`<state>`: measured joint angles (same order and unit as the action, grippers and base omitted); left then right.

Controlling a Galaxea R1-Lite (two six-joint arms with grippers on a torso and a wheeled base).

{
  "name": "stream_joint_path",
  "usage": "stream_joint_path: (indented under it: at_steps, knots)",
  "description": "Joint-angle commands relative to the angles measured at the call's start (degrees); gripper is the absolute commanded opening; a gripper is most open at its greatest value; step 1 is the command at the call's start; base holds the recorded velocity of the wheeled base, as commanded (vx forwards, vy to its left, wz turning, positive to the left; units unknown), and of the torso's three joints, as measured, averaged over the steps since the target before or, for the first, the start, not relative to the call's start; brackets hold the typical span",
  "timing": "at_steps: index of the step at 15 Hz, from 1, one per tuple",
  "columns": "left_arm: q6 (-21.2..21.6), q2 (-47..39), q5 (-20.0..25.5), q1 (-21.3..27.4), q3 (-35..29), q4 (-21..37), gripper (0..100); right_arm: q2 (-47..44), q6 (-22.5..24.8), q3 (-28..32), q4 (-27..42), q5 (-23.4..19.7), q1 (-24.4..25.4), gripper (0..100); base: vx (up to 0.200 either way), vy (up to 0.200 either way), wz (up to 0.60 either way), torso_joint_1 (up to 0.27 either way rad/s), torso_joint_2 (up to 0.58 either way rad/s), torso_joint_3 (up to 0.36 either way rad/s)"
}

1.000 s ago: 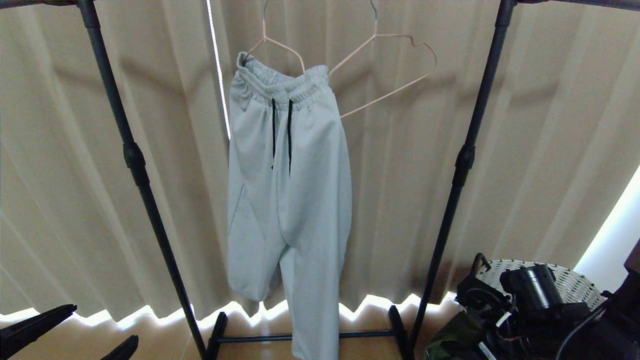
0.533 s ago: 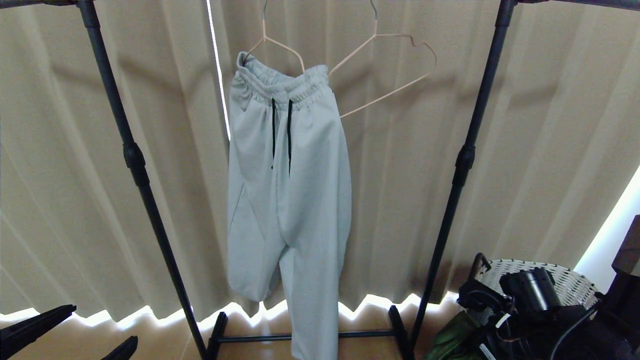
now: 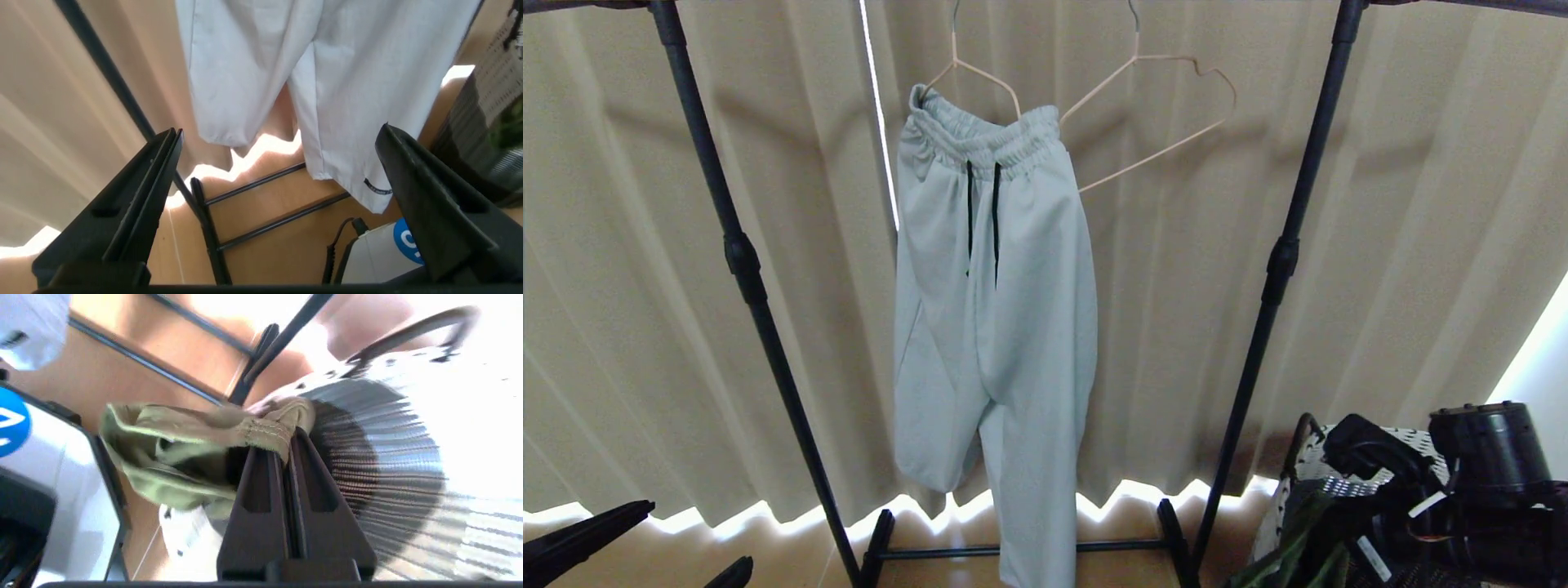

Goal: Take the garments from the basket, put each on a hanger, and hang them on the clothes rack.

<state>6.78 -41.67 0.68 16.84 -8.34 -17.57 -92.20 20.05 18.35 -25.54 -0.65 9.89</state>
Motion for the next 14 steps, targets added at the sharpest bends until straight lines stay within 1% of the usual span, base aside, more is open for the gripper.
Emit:
stream_joint_path:
  at_steps: [1, 2, 3, 6, 9, 14]
  knots:
    - [0.0, 0.4, 0.0, 0.3, 0.0, 0.0, 100, 23.6, 0.3, 12.6, 22.2, -0.1, 0.4, 0, 0.0, 0.0, 0.0, 0.0, 0.0, 0.0]
    - [0.0, 0.4, 0.0, 0.3, 0.0, 0.0, 100, 26.8, 0.3, 15.9, 27.6, -0.1, 0.6, 0, 0.0, 0.0, 0.0, 0.0, 0.0, 0.0]
    - [0.0, 0.7, 0.0, 0.3, 0.0, 0.0, 100, 29.0, 0.3, 17.9, 30.1, -0.1, 0.6, 0, 0.0, 0.0, 0.0, 0.0, 0.0, 0.0]
    - [0.2, 2.9, 0.0, 0.3, 0.6, 0.0, 100, 32.1, 0.4, 18.3, 30.2, 0.2, 0.5, 0, 0.0, 0.0, 0.0, 0.0, 0.0, 0.0]
    - [2.6, 5.5, -0.1, 0.2, 1.2, 0.2, 100, 33.3, 0.5, 18.4, 30.1, 0.2, 0.5, 0, 0.0, 0.0, 0.0, 0.0, 0.0, 0.0]
    - [3.0, 6.3, -0.1, 0.2, 1.2, 0.3, 100, 33.0, 1.8, 19.2, 30.2, 0.2, 0.5, 0, -0.2, 0.0, 0.0, 0.005, 0.0, 0.004]
